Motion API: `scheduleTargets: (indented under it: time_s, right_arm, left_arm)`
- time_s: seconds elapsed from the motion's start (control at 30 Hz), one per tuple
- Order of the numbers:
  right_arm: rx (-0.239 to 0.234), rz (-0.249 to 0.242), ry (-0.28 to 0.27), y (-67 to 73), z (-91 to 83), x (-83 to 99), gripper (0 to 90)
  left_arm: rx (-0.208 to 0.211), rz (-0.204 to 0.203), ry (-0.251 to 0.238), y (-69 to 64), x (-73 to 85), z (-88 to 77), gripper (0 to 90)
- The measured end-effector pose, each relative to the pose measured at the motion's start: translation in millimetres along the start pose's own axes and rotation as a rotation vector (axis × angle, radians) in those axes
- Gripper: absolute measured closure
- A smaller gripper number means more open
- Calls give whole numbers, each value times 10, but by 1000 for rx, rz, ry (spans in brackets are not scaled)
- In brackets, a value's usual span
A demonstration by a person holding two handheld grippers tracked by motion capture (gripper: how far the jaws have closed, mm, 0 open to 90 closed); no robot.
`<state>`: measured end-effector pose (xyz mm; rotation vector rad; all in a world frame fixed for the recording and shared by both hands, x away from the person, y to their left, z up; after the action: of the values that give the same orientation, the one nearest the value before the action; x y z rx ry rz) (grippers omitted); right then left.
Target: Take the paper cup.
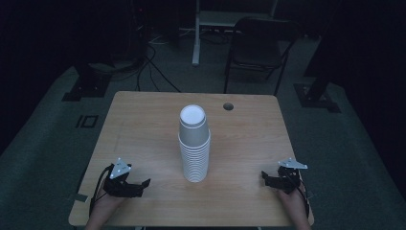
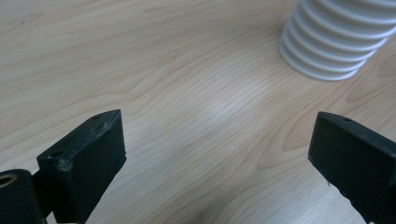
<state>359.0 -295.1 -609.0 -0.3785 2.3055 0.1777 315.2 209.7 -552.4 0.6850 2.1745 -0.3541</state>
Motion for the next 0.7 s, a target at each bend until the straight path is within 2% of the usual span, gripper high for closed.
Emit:
scheduleTargets:
  time_s: [0.2,0.33,0.43,0.7]
  right_arm:
    - [0,0,0,0,0,0,113]
    - [0,0,0,0,0,0,114]
    - [0,0,0,0,0,0,114]
    - [0,0,0,0,0,0,113]
  left_arm:
    - [47,36,-10,-133,-128,9,43]
    - [87,54,-34,-221,-247,9,43]
    - [102,87,-48,-292,-344,4,43]
    - [163,122,-88,-462,-535,-21,43]
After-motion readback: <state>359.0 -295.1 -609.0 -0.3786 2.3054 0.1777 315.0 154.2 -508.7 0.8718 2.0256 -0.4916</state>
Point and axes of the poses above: each handheld gripper's, and its own axes: z roughly forward along the jaws, x roughly out of its underside, y roughly to its left, the point moved 8 cm from there along z, roughly forward along the jaws
